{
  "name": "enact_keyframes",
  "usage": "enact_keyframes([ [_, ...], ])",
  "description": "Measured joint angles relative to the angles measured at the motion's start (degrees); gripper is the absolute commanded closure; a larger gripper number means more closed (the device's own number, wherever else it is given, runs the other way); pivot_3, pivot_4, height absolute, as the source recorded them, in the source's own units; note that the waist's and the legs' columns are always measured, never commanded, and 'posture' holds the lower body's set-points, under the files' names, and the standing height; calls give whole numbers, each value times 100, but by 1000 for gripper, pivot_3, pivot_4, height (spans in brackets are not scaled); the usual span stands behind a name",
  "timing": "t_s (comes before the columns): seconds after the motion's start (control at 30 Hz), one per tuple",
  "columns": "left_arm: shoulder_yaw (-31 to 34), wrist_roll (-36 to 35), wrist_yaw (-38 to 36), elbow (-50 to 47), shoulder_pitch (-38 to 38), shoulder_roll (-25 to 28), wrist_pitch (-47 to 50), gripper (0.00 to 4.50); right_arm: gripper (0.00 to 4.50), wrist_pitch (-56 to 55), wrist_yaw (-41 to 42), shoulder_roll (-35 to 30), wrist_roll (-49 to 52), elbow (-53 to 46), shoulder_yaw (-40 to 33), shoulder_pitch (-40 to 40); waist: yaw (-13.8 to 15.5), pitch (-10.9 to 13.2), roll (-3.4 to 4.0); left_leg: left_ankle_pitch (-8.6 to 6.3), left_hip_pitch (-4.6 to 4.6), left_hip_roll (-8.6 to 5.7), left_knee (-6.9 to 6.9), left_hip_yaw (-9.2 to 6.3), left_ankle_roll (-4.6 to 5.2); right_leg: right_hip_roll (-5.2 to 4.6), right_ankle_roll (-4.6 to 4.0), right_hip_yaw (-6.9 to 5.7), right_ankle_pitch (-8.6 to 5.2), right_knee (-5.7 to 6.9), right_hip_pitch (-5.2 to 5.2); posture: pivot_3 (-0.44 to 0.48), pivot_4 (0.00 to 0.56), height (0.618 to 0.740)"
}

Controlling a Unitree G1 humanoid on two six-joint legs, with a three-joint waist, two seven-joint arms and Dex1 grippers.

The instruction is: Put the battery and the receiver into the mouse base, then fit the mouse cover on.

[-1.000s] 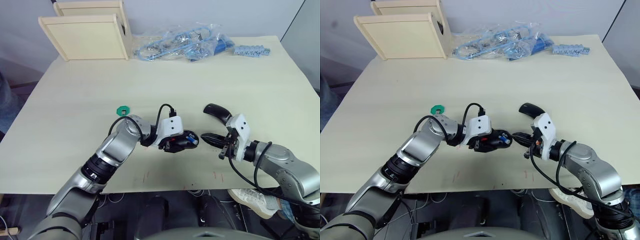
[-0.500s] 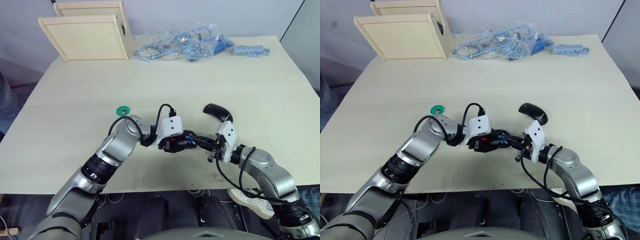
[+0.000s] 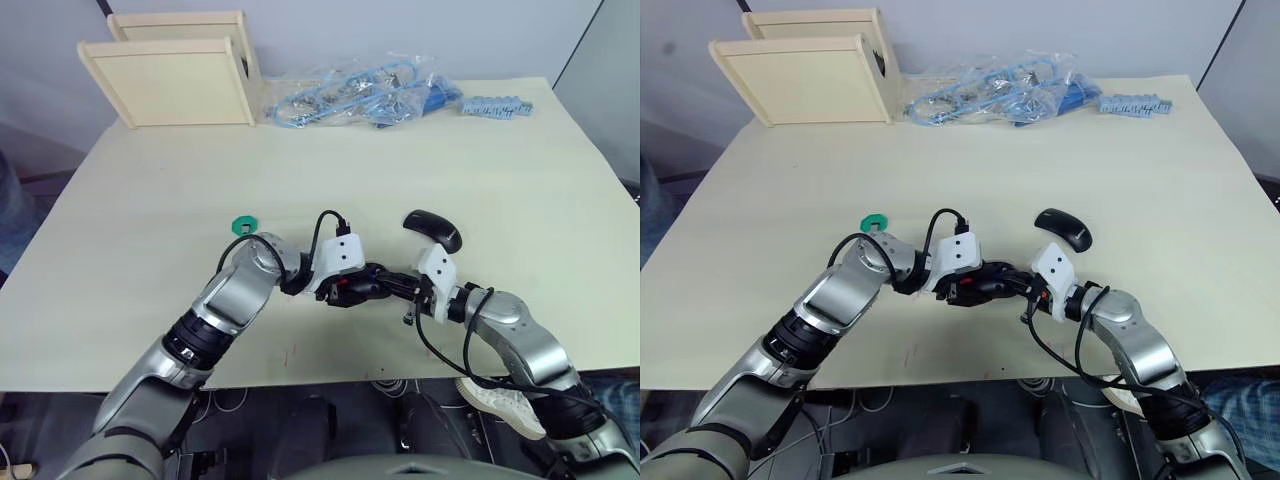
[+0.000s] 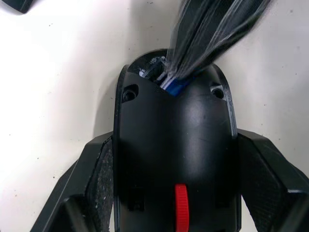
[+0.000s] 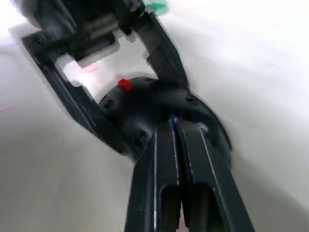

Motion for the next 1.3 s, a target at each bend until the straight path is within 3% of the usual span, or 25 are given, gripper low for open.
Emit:
enact_keyframes([
  [0.33, -13, 9, 28, 23, 25, -32, -4, 1579, 4438, -213, 133, 214, 220, 130, -296, 177, 8, -27, -4, 0, 17, 1, -6, -6, 0, 0, 0, -6, -1, -13, 27, 0, 150, 740],
  [0.5, -8, 7, 25, 25, 24, -25, -57, 1579, 4438, -300, 438, -140, 532, -189, -706, 647, 10, -14, 12, -1, 11, 0, -5, -8, 1, -1, 1, -8, 0, -14, 24, 0, 150, 740],
  [0.6, 1, 4, -7, 33, 18, -13, -99, 1579, 4438, -591, 992, -317, 1106, -433, -1215, 1000, 9, -3, 20, -1, 5, 0, -5, -10, 1, -2, 1, -10, 0, -17, 22, 0, 150, 740],
  [0.63, 0, 2, -12, 42, 13, -19, -104, 1579, 4438, -641, 1272, -648, 1263, -569, -1372, 1110, 8, 2, 27, -1, 6, -2, -4, -6, 2, -3, 2, -6, 0, -16, 22, 0, 150, 740],
  [0.73, 10, 0, -36, 61, 14, -19, -136, 1579, 3721, -642, 1592, -1104, 1424, -636, -1786, 1342, 11, 3, 24, -2, 6, -1, -4, -10, 2, -2, 1, -10, -1, -17, 22, 0, 150, 740],
  [0.77, 18, -2, -54, 68, 13, -10, -138, 1579, 3054, -679, 1666, -1183, 1483, -636, -1954, 1433, 10, 4, 24, -2, 6, 0, -5, -10, 2, 0, 1, -11, -1, -17, 22, 0, 150, 740],
  [0.8, 20, -1, -55, 72, 13, -9, -139, 1579, 2740, -705, 1687, -1206, 1496, -635, -1987, 1459, 10, 3, 25, -2, 7, 0, -5, -10, 2, 0, 1, -10, -1, -16, 22, 0, 150, 740],
  [0.83, 13, -3, -54, 87, 10, -22, -173, 1579, 2154, -935, 1884, -1349, 1492, -632, -2104, 1669, 10, 4, 26, -2, 6, 0, -4, -8, 3, -1, 1, -10, -1, -17, 22, 0, 150, 740],
  [0.87, 14, -4, -54, 88, 11, -21, -178, 1579, 1922, -949, 1896, -1357, 1490, -629, -2118, 1683, 12, 4, 25, -2, 5, 0, -5, -9, 2, -1, 1, -10, -1, -17, 22, 0, 150, 740],
  [0.9, 12, -6, -58, 106, 8, -25, -216, 1579, 1224, -1130, 2008, -1436, 1478, -595, -2258, 1812, 13, 5, 24, -2, 5, -1, -4, -6, 3, -2, 2, -8, -1, -17, 22, 0, 150, 740],
  [0.97, 15, -7, -65, 113, 10, -17, -232, 1579, 790, -1216, 2075, -1479, 1479, -559, -2382, 1893, 13, 6, 23, -2, 6, -1, -4, -6, 3, -2, 2, -8, -1, -18, 22, 0, 150, 740],
  [1.03, 15, -10, -73, 127, 13, -13, -272, 1579, 53, -1459, 2312, -1582, 1549, -509, -2680, 2178, 14, 6, 25, -2, 6, 0, -4, -8, 3, -1, 2, -8, -1, -17, 22, 0, 150, 740],
  [1.3, 46, -27, -99, 133, 47, 21, -347, 1579, 53, -1611, 2631, -1732, 1761, -463, -3168, 2551, 7, 7, 26, -2, 8, 1, -4, -4, 3, -1, 1, -5, -1, -16, 22, 0, 150, 740],
])
